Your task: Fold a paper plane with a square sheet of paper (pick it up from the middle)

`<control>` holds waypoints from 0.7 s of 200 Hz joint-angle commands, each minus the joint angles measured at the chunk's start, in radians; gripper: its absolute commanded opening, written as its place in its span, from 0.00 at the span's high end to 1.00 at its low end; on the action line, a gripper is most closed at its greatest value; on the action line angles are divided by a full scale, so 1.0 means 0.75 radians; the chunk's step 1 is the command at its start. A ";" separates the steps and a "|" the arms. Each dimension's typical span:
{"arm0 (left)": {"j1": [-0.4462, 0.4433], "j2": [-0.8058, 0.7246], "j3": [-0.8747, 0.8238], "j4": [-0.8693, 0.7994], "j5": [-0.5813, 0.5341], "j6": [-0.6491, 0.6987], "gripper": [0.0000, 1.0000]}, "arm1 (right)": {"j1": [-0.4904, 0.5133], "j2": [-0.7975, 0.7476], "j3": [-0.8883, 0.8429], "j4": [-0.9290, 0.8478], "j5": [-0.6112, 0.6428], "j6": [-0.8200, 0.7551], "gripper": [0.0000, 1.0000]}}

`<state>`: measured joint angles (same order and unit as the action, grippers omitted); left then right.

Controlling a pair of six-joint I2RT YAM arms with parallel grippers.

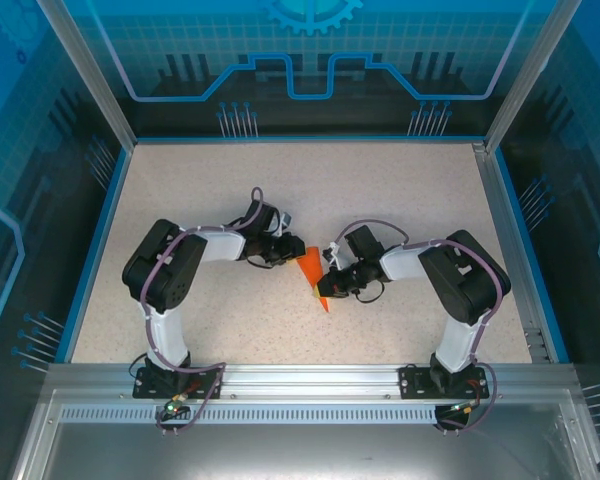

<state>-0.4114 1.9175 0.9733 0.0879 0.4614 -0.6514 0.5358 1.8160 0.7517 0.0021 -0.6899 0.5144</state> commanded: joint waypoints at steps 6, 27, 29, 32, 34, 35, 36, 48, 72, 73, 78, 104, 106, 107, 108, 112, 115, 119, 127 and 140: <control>0.069 0.072 0.036 -0.056 -0.118 0.066 0.73 | 0.018 0.101 -0.102 -0.261 0.084 -0.035 1.00; 0.095 0.073 0.060 -0.076 -0.115 0.079 0.73 | 0.018 0.104 -0.101 -0.258 0.081 -0.035 1.00; 0.098 0.073 0.062 -0.077 -0.113 0.081 0.73 | 0.018 0.106 -0.101 -0.257 0.080 -0.035 1.00; 0.103 0.074 0.066 -0.078 -0.112 0.081 0.73 | 0.018 0.105 -0.100 -0.255 0.079 -0.035 1.00; 0.106 0.073 0.068 -0.080 -0.111 0.080 0.73 | 0.018 0.105 -0.100 -0.254 0.078 -0.035 1.00; 0.107 0.073 0.068 -0.080 -0.109 0.081 0.73 | 0.018 0.107 -0.100 -0.253 0.079 -0.035 1.00; 0.109 0.073 0.070 -0.080 -0.109 0.081 0.73 | 0.018 0.108 -0.100 -0.253 0.077 -0.034 1.00; 0.120 0.079 0.097 -0.092 -0.091 0.081 0.73 | 0.018 0.112 -0.093 -0.248 0.075 -0.032 1.00; 0.123 0.045 0.132 -0.130 -0.064 0.088 0.72 | 0.018 0.117 -0.075 -0.245 0.074 -0.011 1.00; 0.123 0.041 0.131 -0.131 -0.062 0.088 0.72 | 0.018 0.116 -0.074 -0.244 0.076 -0.010 1.00; 0.121 0.022 0.127 -0.131 -0.057 0.085 0.71 | 0.018 0.113 -0.074 -0.239 0.073 -0.004 1.00; 0.121 -0.108 0.077 -0.137 -0.047 0.060 0.70 | 0.018 0.104 -0.061 -0.223 0.075 0.026 1.00; 0.121 -0.120 0.071 -0.137 -0.047 0.057 0.70 | 0.018 0.103 -0.061 -0.221 0.075 0.027 1.00; 0.120 -0.126 0.067 -0.137 -0.047 0.058 0.70 | 0.018 0.103 -0.060 -0.220 0.074 0.029 1.00; 0.120 -0.132 0.065 -0.136 -0.048 0.056 0.70 | 0.018 0.103 -0.060 -0.220 0.074 0.030 1.00; 0.119 -0.156 0.055 -0.138 -0.050 0.049 0.70 | 0.018 0.103 -0.060 -0.216 0.074 0.035 1.00; 0.118 -0.173 0.044 -0.135 -0.049 0.041 0.70 | 0.017 0.102 -0.059 -0.214 0.073 0.037 1.00; 0.115 -0.199 0.031 -0.133 -0.048 0.035 0.70 | 0.018 0.102 -0.056 -0.212 0.073 0.041 1.00; 0.106 -0.246 0.009 -0.139 -0.050 0.028 0.70 | 0.018 0.102 -0.052 -0.213 0.078 0.049 1.00; 0.079 -0.314 -0.031 -0.136 -0.058 0.015 0.71 | 0.018 0.103 -0.045 -0.217 0.087 0.055 1.00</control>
<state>-0.3264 1.8019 0.9932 0.0010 0.4294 -0.6266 0.5339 1.8198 0.7624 0.0013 -0.6975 0.5339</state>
